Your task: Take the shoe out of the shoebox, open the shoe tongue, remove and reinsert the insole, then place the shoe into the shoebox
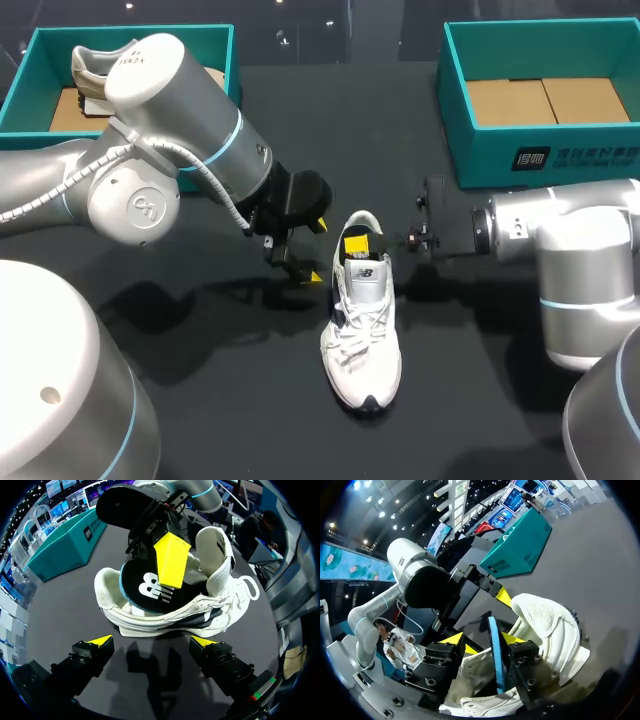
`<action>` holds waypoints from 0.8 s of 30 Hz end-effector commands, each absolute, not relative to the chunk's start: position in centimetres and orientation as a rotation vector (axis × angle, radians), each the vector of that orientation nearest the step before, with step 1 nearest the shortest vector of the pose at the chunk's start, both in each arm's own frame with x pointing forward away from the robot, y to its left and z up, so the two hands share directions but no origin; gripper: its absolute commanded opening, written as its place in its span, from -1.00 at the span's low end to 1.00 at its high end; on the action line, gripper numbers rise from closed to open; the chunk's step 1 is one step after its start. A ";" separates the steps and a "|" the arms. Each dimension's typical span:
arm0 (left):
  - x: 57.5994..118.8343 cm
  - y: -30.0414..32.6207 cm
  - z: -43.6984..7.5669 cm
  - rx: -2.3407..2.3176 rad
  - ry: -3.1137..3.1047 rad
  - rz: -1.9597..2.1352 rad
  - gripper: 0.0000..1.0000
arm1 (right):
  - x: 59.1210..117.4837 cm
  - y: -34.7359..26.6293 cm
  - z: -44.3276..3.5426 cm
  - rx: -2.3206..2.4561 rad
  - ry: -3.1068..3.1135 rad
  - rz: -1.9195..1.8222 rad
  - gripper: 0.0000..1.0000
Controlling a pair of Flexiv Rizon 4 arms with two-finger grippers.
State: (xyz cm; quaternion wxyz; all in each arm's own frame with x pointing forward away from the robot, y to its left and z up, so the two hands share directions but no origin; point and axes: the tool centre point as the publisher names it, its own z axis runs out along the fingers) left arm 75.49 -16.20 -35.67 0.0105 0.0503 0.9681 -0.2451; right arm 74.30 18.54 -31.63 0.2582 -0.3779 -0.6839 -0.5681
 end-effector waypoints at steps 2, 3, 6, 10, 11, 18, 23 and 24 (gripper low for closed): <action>75.4 -16.2 -35.6 0.157 3.022 -0.763 1.00 | 75.6 18.3 -31.2 -1.012 -1.873 -1.505 -0.17; 75.4 -16.2 -35.6 0.157 3.022 -0.763 1.00 | 75.8 18.3 -31.3 -1.012 -1.870 -1.501 -0.26; 75.4 -16.2 -35.6 0.157 3.022 -0.763 1.00 | 76.1 18.3 -31.7 -1.012 -1.858 -1.494 -0.86; 75.4 -16.2 -35.6 0.157 3.022 -0.763 1.00 | 76.0 18.3 -32.5 -1.025 -1.836 -1.479 -1.00; 75.4 -16.2 -35.6 0.157 3.022 -0.763 1.00 | 75.8 18.3 -32.8 -1.029 -1.830 -1.475 -1.00; 75.4 -16.2 -35.6 0.157 3.022 -0.763 1.00 | 74.4 18.3 -33.6 -1.066 -1.802 -1.464 -1.00; 75.4 -16.2 -35.6 0.157 3.022 -0.763 1.00 | 74.1 18.4 -33.4 -1.069 -1.810 -1.460 -1.00; 75.4 -16.2 -35.6 0.157 3.022 -0.763 1.00 | 74.2 18.4 -33.0 -1.067 -1.817 -1.466 -0.82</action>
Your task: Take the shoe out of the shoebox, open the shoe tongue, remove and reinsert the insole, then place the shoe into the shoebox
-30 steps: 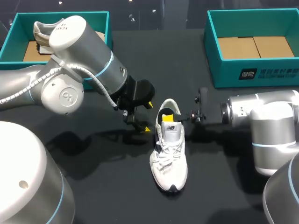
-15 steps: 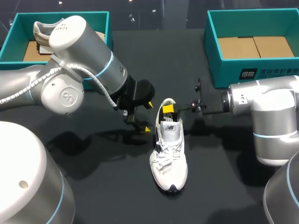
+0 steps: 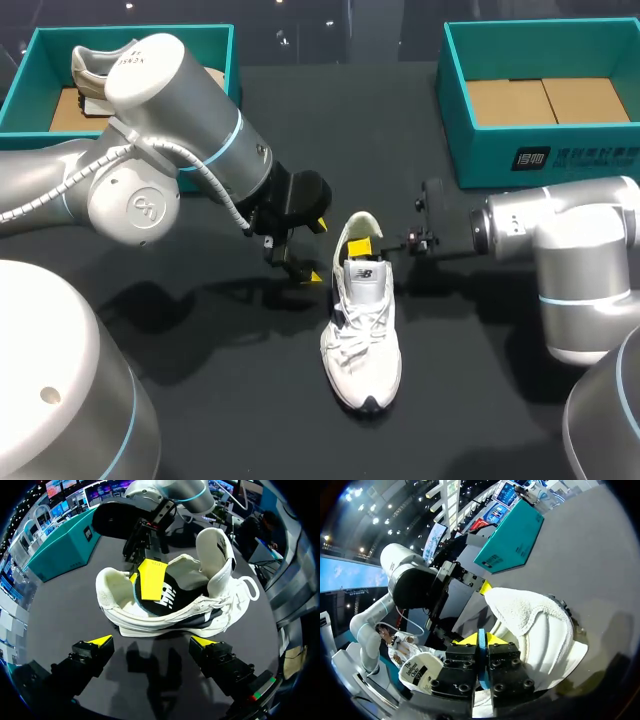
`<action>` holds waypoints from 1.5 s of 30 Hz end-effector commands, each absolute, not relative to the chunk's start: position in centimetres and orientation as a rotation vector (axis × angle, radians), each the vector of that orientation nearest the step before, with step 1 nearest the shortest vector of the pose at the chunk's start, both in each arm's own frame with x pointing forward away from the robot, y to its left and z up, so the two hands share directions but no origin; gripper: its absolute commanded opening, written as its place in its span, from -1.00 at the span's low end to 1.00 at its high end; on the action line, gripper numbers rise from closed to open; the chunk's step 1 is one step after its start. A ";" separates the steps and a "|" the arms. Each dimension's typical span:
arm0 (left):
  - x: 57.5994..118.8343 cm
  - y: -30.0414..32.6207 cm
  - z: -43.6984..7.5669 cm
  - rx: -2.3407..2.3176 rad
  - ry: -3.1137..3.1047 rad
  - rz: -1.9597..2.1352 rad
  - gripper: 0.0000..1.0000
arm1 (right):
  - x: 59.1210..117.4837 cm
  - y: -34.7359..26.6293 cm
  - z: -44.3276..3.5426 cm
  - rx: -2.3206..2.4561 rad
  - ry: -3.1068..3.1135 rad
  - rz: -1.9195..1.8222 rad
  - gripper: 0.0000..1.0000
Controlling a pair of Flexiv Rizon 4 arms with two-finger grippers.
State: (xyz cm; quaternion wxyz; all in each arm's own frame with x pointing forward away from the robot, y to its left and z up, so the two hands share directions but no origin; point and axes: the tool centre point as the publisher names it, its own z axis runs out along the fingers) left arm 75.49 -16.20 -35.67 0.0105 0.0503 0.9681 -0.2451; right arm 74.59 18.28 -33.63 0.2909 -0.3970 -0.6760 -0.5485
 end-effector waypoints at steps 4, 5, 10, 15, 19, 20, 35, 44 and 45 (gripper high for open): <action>75.5 -15.9 -34.9 0.194 3.013 -0.763 1.00 | 74.5 18.1 -31.6 -1.055 -1.854 -1.478 0.72; 75.6 -15.7 -34.6 0.204 3.016 -0.771 1.00 | 74.5 18.0 -31.3 -1.052 -1.861 -1.481 0.80; 75.9 -14.6 -33.6 0.228 3.005 -0.749 1.00 | 74.9 17.2 -30.4 -1.057 -1.893 -1.472 0.78; 76.4 -13.1 -32.7 0.254 3.005 -0.749 1.00 | 75.2 16.4 -29.7 -1.070 -1.918 -1.448 0.81; 77.2 -11.0 -31.8 0.294 2.991 -0.719 1.00 | 75.6 15.1 -28.9 -1.096 -1.949 -1.396 0.78; 77.3 -10.7 -31.7 0.302 2.985 -0.705 1.00 | 75.6 14.9 -28.8 -1.099 -1.952 -1.390 0.78; 80.8 -5.9 -30.4 0.471 2.975 -0.593 1.00 | 76.3 8.7 -26.3 -1.197 -2.059 -1.082 0.70; 82.4 -3.1 -27.9 0.634 2.987 -0.616 1.00 | 76.9 6.3 -24.4 -1.242 -2.082 -0.749 0.62; 82.6 -2.8 -27.6 0.639 2.993 -0.612 1.00 | 77.0 6.2 -24.0 -1.258 -2.088 -0.707 0.60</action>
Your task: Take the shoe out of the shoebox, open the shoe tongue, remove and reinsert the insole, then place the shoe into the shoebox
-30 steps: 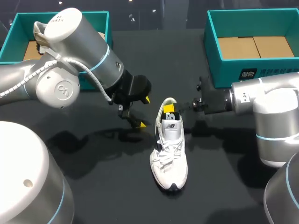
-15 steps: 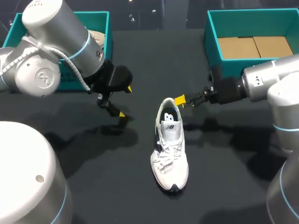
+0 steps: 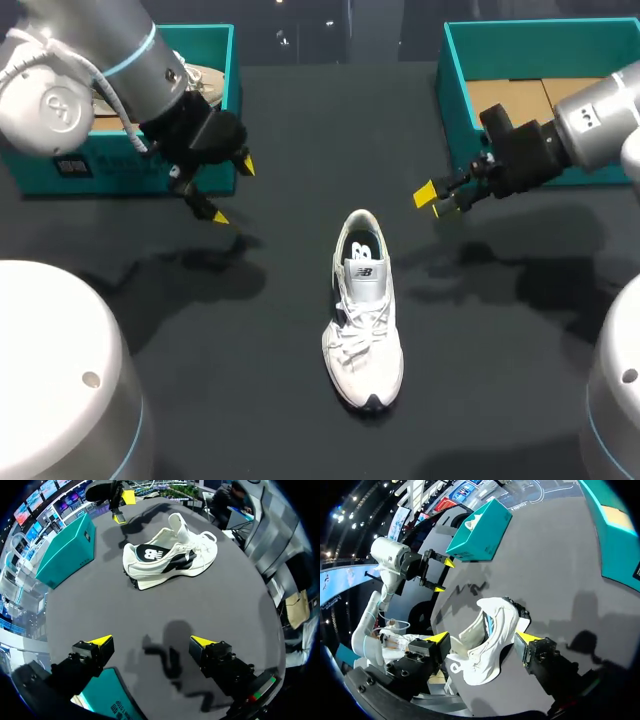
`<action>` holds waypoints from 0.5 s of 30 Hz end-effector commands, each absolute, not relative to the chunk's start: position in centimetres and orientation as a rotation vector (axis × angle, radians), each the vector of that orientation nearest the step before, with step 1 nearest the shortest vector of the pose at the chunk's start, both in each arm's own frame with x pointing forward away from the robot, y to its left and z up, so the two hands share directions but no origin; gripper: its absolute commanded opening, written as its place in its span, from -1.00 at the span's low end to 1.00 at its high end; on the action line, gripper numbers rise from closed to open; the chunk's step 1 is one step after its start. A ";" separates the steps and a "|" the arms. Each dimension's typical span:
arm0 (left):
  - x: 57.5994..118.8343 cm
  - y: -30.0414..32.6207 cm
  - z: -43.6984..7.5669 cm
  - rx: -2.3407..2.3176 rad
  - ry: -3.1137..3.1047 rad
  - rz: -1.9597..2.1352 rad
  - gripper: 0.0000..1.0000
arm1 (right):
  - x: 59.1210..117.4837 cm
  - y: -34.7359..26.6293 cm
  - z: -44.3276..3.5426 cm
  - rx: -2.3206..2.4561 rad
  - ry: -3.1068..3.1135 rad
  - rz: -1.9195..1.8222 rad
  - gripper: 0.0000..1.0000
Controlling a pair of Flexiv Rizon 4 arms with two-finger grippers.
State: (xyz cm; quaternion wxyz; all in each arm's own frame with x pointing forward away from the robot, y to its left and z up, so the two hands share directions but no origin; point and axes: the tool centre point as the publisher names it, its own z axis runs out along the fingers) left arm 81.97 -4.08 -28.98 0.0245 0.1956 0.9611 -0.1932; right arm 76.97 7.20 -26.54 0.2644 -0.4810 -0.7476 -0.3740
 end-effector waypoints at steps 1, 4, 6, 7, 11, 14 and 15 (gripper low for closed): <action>82.9 -2.6 -27.4 0.653 3.000 -0.607 1.00 | 77.0 6.2 -23.7 -1.276 -2.094 -0.658 0.61; 83.5 -1.9 -26.8 0.705 3.003 -0.597 1.00 | 77.0 6.3 -22.6 -1.331 -2.110 -0.554 0.63; 83.7 -1.3 -26.4 0.767 2.994 -0.579 1.00 | 76.9 6.5 -22.1 -1.393 -2.122 -0.472 0.58; 83.9 -0.9 -26.2 0.791 2.989 -0.574 1.00 | 76.8 6.6 -21.9 -1.424 -2.127 -0.437 0.52; 84.9 0.3 -25.6 0.832 2.979 -0.586 1.00 | 76.2 7.4 -21.5 -1.547 -2.131 -0.297 -0.37; 84.9 0.3 -25.6 0.832 2.979 -0.586 1.00 | 75.7 8.6 -21.1 -1.628 -2.139 -0.258 -1.00; 84.9 0.3 -25.6 0.832 2.979 -0.586 1.00 | 75.6 9.2 -20.9 -1.654 -2.142 -0.255 -1.00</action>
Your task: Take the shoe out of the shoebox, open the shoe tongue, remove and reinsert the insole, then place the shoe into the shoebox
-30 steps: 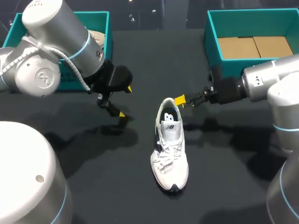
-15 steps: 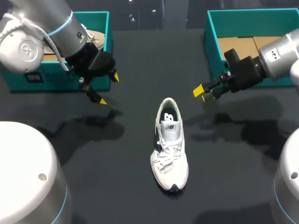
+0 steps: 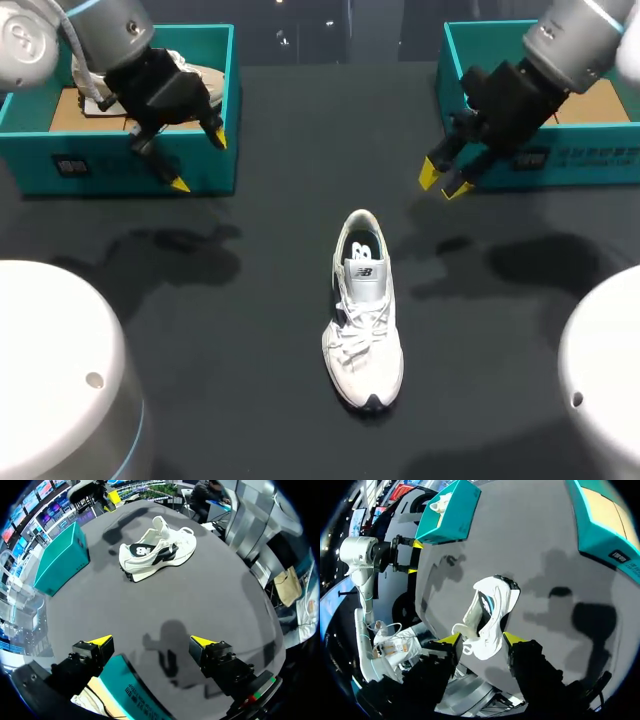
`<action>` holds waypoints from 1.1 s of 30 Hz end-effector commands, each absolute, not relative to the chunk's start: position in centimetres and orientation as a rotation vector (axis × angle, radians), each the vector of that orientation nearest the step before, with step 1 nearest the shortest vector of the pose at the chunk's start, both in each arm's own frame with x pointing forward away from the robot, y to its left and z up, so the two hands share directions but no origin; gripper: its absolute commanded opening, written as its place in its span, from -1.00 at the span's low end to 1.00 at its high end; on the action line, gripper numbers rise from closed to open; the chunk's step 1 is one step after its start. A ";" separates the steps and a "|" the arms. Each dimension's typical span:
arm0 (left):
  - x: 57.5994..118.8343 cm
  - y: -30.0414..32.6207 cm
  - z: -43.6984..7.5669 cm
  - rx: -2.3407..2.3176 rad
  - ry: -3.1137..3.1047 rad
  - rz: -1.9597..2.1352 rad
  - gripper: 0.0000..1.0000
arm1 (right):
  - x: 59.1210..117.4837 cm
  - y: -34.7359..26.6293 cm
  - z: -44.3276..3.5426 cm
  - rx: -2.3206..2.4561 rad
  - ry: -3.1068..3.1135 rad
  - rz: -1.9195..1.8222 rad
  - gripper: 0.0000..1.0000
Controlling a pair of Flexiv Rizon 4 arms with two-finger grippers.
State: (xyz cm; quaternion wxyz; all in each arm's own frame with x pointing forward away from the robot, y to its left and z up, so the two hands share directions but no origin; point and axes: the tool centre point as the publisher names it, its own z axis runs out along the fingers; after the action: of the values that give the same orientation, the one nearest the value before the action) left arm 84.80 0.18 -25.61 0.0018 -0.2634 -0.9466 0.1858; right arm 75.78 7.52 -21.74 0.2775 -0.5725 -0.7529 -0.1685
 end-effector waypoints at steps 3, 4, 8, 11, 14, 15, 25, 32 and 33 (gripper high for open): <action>84.9 0.3 -25.6 -0.828 -2.967 0.583 1.00 | 75.2 10.9 -20.5 -1.755 -2.137 -0.293 -1.00; 84.9 0.3 -25.6 -0.828 -2.967 0.583 1.00 | 75.1 11.6 -20.3 -1.787 -2.127 -0.333 -1.00; 84.9 0.3 -25.6 -0.828 -2.967 0.583 1.00 | 75.1 11.6 -20.3 -1.787 -2.127 -0.333 -1.00; 84.9 0.3 -25.6 -0.828 -2.967 0.583 1.00 | 75.1 11.6 -20.3 -1.787 -2.127 -0.333 -1.00; 84.9 0.3 -25.6 -0.828 -2.967 0.583 1.00 | 75.1 11.6 -20.3 -1.787 -2.127 -0.333 -1.00; 84.9 0.3 -25.6 -0.828 -2.967 0.583 1.00 | 75.1 11.6 -20.3 -1.787 -2.127 -0.333 -1.00; 84.9 0.3 -25.6 -0.828 -2.967 0.583 1.00 | 76.9 17.4 -21.7 -1.927 -2.189 -0.275 -1.00; 84.9 0.3 -25.6 -0.828 -2.967 0.583 1.00 | 75.8 19.2 -22.3 -2.067 -2.238 -0.227 -1.00; 84.9 0.3 -25.6 -0.828 -2.967 0.583 1.00 | 75.8 19.2 -22.3 -2.067 -2.238 -0.227 -1.00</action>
State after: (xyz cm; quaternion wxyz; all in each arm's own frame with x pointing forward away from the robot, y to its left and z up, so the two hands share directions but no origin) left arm 84.98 0.19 -25.60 0.0036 -0.2637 -0.9463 0.1869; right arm 76.44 18.12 -22.35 0.0803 -0.6701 -0.7312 -0.0992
